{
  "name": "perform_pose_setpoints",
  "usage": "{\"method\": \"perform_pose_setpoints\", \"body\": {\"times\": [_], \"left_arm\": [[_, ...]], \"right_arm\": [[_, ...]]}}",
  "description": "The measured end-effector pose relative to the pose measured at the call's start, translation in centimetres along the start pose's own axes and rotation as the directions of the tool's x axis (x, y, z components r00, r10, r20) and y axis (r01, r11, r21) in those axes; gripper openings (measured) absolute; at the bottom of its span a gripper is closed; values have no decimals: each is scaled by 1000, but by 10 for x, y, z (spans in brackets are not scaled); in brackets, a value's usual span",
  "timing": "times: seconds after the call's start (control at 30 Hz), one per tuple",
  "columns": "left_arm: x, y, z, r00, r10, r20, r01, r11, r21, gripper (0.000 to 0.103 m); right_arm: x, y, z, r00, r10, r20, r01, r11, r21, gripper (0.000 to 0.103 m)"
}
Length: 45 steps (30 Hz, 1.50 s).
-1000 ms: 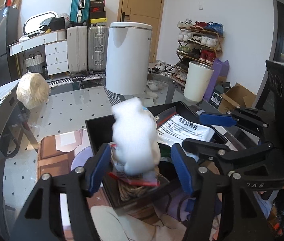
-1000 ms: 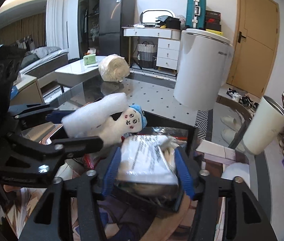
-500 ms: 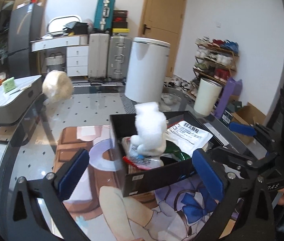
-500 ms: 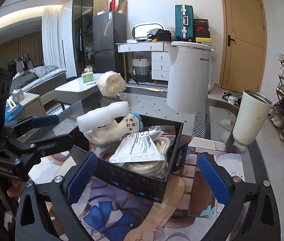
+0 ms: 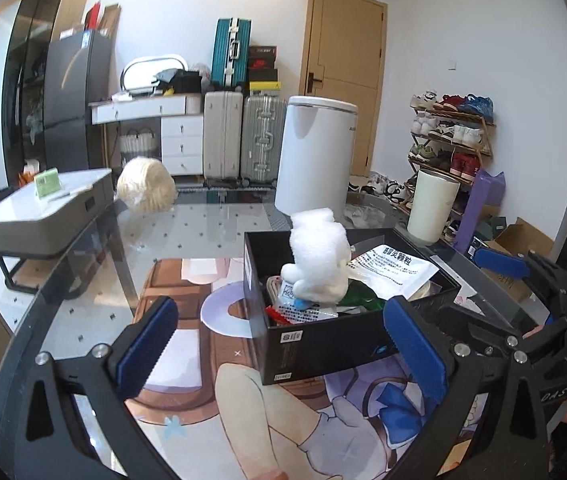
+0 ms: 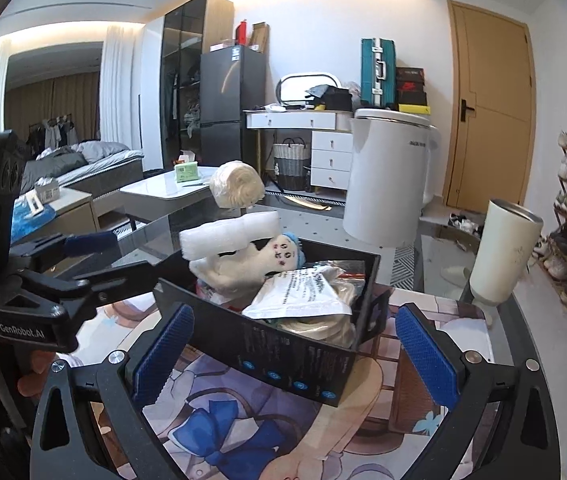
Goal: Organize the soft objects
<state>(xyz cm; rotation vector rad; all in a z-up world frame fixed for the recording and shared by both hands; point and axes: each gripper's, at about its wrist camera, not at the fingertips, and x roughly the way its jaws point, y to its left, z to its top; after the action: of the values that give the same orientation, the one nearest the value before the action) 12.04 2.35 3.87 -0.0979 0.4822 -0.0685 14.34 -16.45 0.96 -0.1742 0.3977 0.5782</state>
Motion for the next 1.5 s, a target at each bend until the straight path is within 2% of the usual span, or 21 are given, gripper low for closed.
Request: {"method": "perform_pose_setpoints", "body": {"times": [0.23,0.53,1.1,1.5], "left_arm": [[2,-5,-5,1000,13,13,-13,1000,19,103],[-2,-6,-5,999,20,41,-20,1000,16,103],[-2,1,-6,997,68,43,-67,998,-20,103],[-3,0,-6,996,67,51,-67,998,-10,103]], "right_arm": [[-2,4,0,1000,21,19,-22,1000,6,102],[-3,-4,-2,999,10,36,-12,999,36,102],[-8,-9,-3,997,-23,74,18,998,66,102],[-7,-9,-2,997,-23,72,18,998,66,102]]}}
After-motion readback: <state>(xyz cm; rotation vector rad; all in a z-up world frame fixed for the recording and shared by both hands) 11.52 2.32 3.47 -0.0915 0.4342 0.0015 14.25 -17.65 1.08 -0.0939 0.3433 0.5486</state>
